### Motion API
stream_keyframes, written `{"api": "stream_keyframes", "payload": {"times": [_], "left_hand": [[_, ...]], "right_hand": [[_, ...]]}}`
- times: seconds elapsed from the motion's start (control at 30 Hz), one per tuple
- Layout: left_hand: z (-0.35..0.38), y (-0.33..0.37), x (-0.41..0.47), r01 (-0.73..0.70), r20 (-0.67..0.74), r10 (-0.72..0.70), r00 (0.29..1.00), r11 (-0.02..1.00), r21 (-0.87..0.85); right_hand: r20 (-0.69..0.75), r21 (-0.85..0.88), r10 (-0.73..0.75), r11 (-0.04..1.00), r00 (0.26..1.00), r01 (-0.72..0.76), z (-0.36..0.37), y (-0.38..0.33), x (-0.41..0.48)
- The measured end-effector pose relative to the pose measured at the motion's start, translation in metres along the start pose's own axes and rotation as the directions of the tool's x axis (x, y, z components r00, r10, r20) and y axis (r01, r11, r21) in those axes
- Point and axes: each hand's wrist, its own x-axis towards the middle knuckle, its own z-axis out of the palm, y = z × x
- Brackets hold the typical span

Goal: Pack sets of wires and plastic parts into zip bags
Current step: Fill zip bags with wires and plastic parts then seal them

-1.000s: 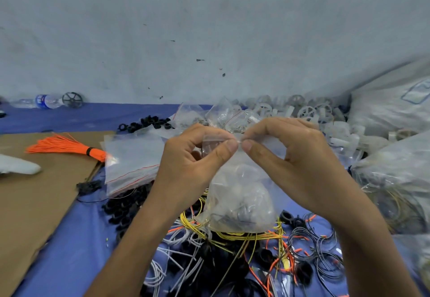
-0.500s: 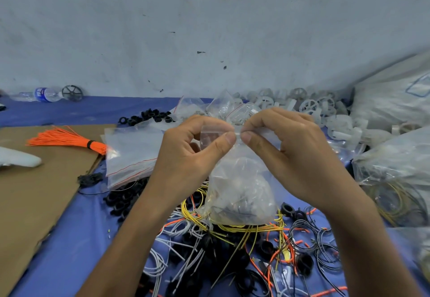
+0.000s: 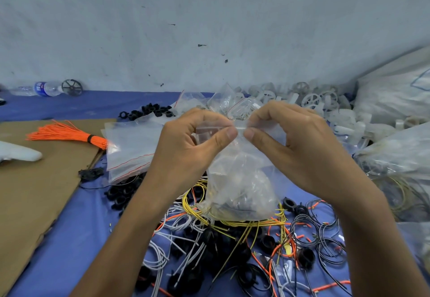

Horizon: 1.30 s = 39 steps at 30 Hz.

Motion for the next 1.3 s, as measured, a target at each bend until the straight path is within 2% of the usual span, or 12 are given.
{"api": "stream_keyframes", "payload": {"times": [0.33,0.7,0.83,0.93,1.07,1.17,1.3], "left_hand": [[-0.012,-0.003,0.002,-0.006,-0.034,0.007,0.999,1.000,0.030],[-0.021,-0.008,0.003,0.049,-0.088,-0.044,0.995,0.997,0.052],[-0.024,-0.009,0.004,0.065,-0.094,-0.060,0.994,0.997,0.049],[-0.022,-0.008,0.005,0.072,-0.093,-0.069,0.993,0.997,0.034],[-0.021,-0.006,0.004,0.096,-0.086,-0.092,0.992,0.995,0.041],[-0.022,-0.001,0.003,0.104,-0.091,-0.090,0.992,0.981,0.164],[-0.016,0.018,-0.003,-0.065,-0.036,0.096,0.995,0.860,0.505]], "right_hand": [[-0.044,0.104,0.015,0.995,0.999,-0.010,-0.010,0.013,0.000],[-0.005,0.167,0.116,0.979,0.993,-0.113,-0.024,0.025,-0.002],[-0.018,0.247,0.130,0.961,0.991,-0.122,-0.031,0.028,-0.003],[0.024,0.282,0.142,0.949,0.990,-0.143,-0.033,0.030,-0.005],[0.019,0.265,0.134,0.955,0.991,-0.134,-0.034,0.031,-0.005],[-0.011,0.229,0.121,0.966,0.993,-0.116,-0.032,0.028,-0.003],[-0.036,0.252,0.071,0.966,0.997,-0.060,-0.023,0.013,-0.002]]}}
